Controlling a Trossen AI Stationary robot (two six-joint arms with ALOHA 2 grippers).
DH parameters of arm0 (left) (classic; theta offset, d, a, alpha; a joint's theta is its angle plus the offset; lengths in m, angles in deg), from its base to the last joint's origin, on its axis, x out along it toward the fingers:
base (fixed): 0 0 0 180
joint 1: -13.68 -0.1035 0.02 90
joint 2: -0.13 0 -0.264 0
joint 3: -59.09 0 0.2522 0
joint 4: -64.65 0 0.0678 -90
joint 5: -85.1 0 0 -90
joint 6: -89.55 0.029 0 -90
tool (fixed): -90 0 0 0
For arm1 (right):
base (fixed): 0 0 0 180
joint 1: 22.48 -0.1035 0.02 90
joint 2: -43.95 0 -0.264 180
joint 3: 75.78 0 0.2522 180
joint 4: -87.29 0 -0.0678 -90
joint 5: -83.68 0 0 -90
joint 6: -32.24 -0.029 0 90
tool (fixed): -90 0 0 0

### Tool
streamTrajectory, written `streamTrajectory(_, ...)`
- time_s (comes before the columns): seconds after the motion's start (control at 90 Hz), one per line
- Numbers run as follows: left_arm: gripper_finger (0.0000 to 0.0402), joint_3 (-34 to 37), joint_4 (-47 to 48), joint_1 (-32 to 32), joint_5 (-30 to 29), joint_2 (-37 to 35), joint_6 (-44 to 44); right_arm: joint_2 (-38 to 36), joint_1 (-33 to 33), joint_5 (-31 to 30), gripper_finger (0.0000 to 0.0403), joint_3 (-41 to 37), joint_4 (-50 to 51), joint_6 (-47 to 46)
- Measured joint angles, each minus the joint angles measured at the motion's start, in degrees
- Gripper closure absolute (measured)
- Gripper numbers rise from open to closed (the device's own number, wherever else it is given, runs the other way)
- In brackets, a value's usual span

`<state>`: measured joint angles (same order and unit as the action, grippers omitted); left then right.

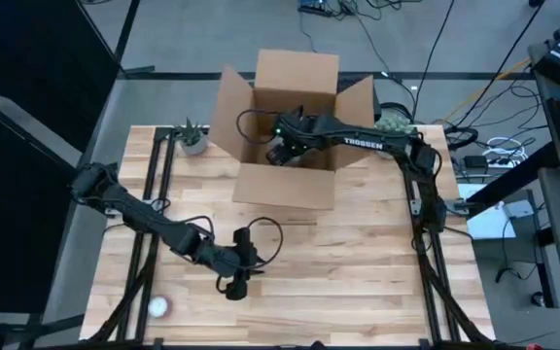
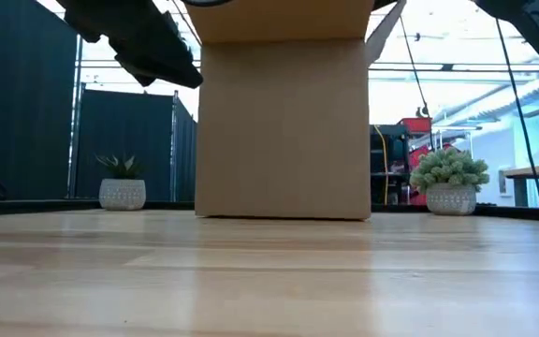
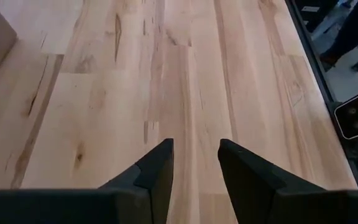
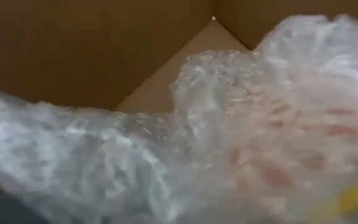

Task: Wrap mug
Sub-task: Put the orange wrapped cup into the box

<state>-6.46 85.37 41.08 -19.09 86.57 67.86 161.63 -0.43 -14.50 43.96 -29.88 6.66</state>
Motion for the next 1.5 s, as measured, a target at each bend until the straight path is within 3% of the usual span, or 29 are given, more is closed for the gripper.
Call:
streamTrajectory(0.156,0.0282,0.0,0.04,0.07,0.01,0.0,-0.03,-2.32,-0.38,-0.03,0.0156,4.87,1.46,1.3)
streamTrajectory(0.456,0.0282,0.0,0.06,-0.06,-0.01,0.0,0.02,-6.72,-2.83,-0.51,0.0154,14.75,6.71,7.55)
streamTrajectory(0.8,0.0282,0.0,0.07,0.0,-3.46,0.02,1.48,-16.54,-10.9,-0.98,0.0154,16.12,13.21,15.26)
streamTrajectory(0.944,0.0282,0.0,0.03,0.0,-3.96,0.02,1.36,-19.07,-16.02,-8.77,0.0154,16.13,14.69,15.27)
streamTrajectory(1.078,0.0282,0.0,0.07,0.0,-4.01,0.0,1.31,-21.55,-19.65,-9.84,0.0156,16.11,20.03,13.7)
streamTrajectory(1.333,0.0282,0.0,0.21,0.49,-4.09,-0.66,1.31,-25.78,-34.41,-10.53,0.0232,13.88,25.31,5.78)
streamTrajectory(1.5,0.0282,0.0,0.15,0.48,-4.09,-0.7,1.44,-28.44,-44.54,-16.93,0.0303,5.71,24.54,-0.43)
